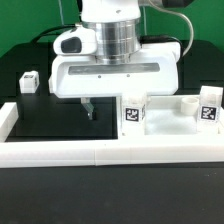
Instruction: Assemble square table
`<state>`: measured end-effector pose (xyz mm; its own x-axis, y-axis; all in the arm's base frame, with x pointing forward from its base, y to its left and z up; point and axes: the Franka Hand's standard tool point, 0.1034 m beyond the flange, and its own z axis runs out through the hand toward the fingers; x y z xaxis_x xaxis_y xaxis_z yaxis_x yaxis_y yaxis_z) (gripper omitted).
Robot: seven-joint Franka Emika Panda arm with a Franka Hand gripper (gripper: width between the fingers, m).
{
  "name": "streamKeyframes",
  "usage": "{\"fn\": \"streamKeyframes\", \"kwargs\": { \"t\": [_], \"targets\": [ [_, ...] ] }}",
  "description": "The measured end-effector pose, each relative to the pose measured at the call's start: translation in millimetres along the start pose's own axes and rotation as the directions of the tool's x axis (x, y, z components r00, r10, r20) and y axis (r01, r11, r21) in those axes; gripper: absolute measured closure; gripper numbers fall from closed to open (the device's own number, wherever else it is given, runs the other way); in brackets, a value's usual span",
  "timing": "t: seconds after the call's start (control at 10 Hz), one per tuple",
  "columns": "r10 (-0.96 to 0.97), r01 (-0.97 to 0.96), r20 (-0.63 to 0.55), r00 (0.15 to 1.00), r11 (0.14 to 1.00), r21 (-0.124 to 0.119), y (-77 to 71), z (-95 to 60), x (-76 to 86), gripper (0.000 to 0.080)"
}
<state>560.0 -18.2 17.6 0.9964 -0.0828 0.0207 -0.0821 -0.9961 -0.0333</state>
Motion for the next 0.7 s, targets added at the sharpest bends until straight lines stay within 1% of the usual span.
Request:
{"fn": "streamKeyframes", "kwargs": {
  "t": [0.2,0.3,0.4,0.5,0.6,0.7],
  "targets": [
    [0.002,-0.002,0.000,1.000,1.000,0.000,1.0,0.1,0.0,0.0414],
    [0.002,-0.002,0.000,1.000,1.000,0.000,1.2,0.1,0.0,0.0414],
    [0.002,-0.002,0.000,1.000,1.000,0.000,1.3,0.1,0.0,0.0596],
    [0.002,-0.002,0.000,1.000,1.000,0.000,1.3,0.1,0.0,0.0722],
    [-0.005,0.005,0.002,1.000,1.000,0.000,1.2,0.2,-0.5,0.0722],
    [-0.007,0.007,0.002,1.000,1.000,0.000,1.2,0.2,-0.5,0.0740]
  ]
}}
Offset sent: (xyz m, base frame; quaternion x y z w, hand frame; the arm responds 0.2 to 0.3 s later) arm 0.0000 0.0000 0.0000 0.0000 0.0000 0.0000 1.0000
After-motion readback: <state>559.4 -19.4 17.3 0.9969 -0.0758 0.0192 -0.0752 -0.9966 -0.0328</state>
